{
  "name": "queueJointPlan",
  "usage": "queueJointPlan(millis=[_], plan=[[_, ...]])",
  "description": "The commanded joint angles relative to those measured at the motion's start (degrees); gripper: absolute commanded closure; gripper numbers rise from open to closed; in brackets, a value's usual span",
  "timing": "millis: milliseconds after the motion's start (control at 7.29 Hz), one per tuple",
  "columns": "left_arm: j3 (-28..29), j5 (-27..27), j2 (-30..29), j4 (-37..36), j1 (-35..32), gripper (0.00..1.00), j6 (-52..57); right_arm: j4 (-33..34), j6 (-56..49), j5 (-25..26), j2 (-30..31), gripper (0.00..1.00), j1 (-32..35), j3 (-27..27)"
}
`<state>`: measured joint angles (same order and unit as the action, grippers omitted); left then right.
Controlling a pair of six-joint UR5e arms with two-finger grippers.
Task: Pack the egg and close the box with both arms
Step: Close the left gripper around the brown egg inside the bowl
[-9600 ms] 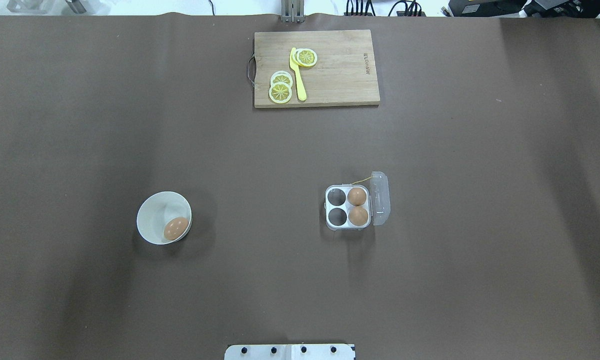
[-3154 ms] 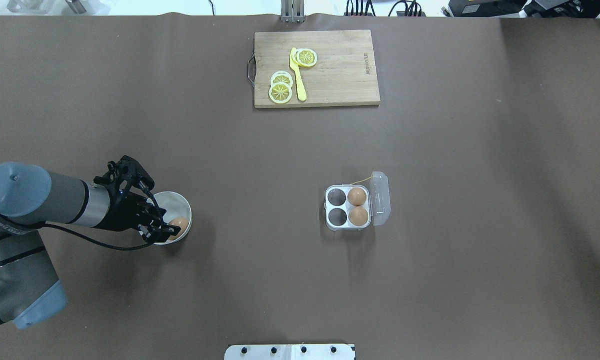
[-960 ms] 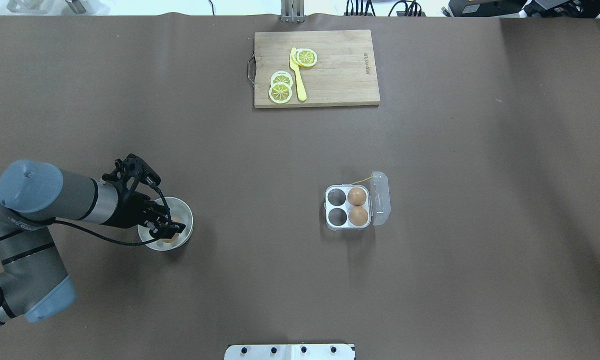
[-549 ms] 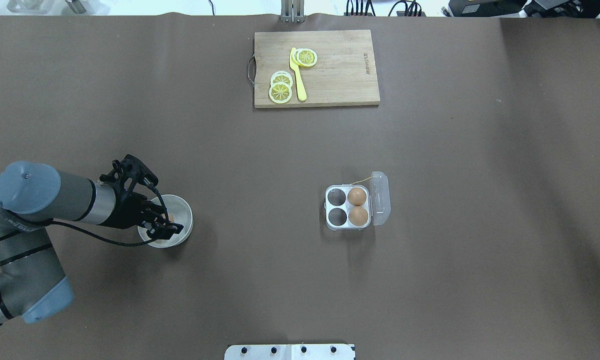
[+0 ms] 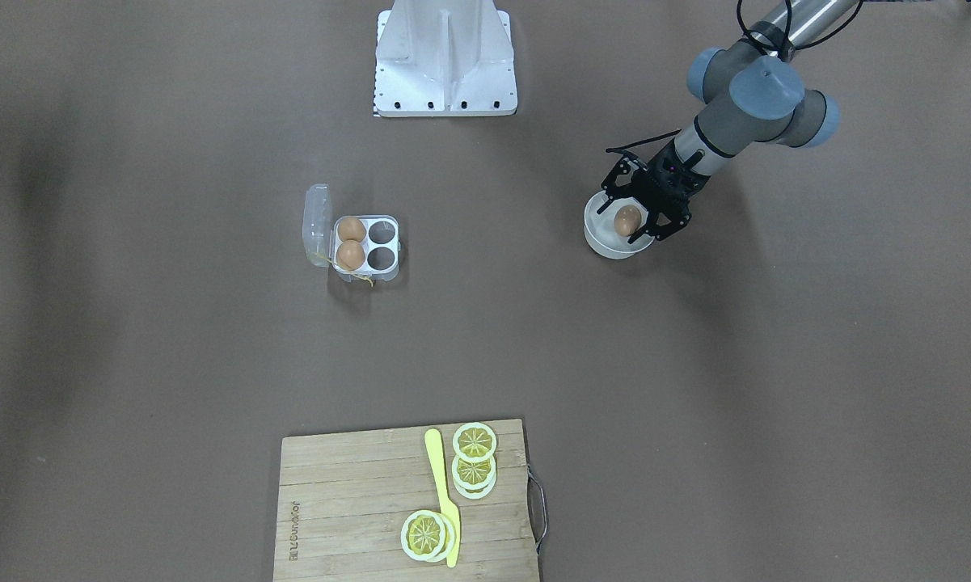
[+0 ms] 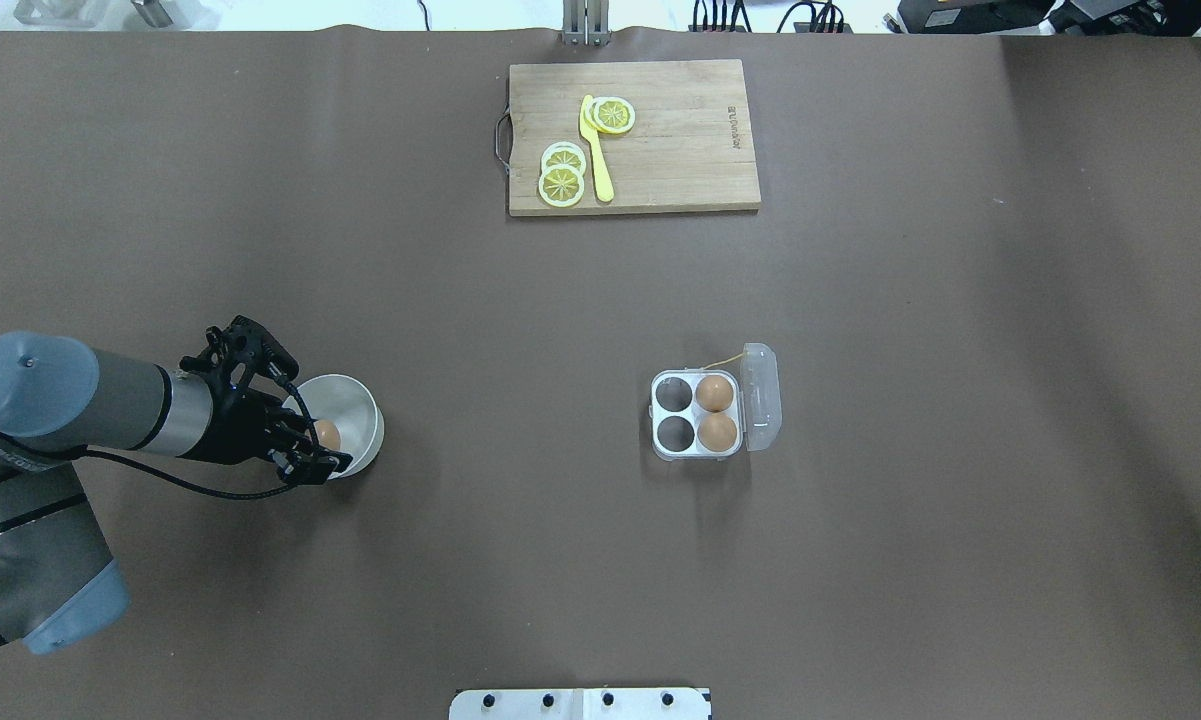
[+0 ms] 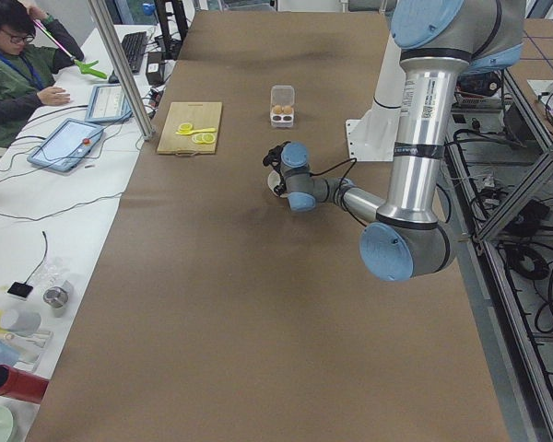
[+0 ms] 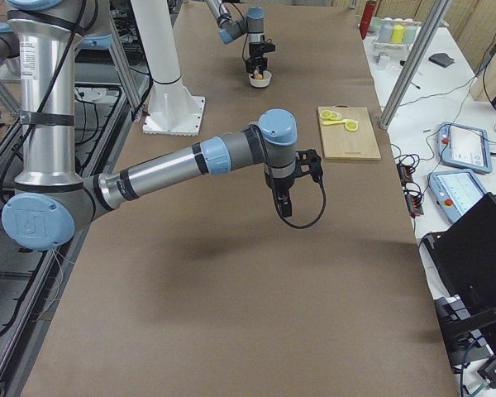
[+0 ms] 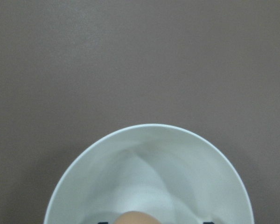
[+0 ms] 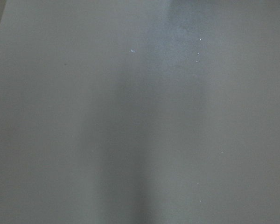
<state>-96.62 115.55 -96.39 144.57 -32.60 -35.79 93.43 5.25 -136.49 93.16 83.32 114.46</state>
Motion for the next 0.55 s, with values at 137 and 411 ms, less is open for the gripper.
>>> queueJointPlan(millis=[137,411], plan=[[-0.06,0.47,0.41,0.45,-0.01,0.53,0.02,0.00,-0.07,0.00,0.00,0.00,0.00,-0.02],[-0.58,0.56,0.33,0.54,0.08,0.69,-0.41,0.00,-0.07,0.00,0.00,0.00,0.00,-0.11]])
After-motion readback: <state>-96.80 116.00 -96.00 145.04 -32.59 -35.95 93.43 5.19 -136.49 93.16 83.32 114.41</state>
